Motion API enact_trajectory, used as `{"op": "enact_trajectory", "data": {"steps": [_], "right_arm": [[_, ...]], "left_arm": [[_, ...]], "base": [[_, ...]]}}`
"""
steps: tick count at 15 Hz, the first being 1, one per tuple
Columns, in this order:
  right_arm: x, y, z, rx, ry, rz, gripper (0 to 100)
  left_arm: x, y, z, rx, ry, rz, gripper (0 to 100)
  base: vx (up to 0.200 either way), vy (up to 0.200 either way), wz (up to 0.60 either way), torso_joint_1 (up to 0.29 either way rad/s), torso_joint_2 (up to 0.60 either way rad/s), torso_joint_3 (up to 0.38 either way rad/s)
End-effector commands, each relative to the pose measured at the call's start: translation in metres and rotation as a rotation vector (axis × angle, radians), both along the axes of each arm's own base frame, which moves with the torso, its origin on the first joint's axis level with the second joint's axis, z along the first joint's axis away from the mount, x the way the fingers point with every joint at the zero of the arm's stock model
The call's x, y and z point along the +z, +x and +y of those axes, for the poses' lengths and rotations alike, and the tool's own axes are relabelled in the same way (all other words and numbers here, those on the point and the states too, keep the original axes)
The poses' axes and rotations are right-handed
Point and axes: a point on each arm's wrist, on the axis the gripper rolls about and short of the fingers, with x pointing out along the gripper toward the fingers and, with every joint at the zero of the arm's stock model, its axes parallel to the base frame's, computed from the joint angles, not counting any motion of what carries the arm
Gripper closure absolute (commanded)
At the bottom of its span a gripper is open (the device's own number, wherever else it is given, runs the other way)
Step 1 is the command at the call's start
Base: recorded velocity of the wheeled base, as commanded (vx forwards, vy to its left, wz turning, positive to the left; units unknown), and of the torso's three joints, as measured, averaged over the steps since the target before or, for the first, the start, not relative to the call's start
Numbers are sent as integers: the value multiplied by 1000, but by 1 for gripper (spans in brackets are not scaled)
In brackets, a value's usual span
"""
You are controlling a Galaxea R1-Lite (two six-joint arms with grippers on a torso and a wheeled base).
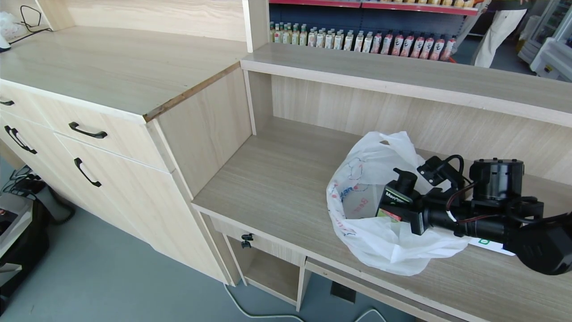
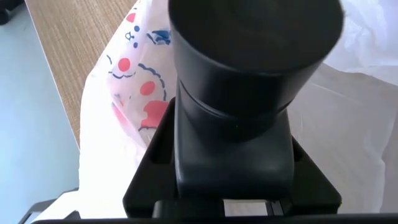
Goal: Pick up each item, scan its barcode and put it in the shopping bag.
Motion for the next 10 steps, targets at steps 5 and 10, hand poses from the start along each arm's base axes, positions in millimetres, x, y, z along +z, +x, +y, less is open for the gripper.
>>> {"op": "enact_trajectory", "data": {"steps": [5, 10], "right_arm": [[-4, -3, -1, 4, -13, 10, 0], [21, -2, 2, 11, 9, -119, 0]], "left_arm": [[0, 0, 0, 0, 0, -1, 0], [0, 0, 0, 0, 0, -1, 0]], "base": [[0, 0, 0, 0, 0, 0], [0, 0, 0, 0, 0, 0]]}}
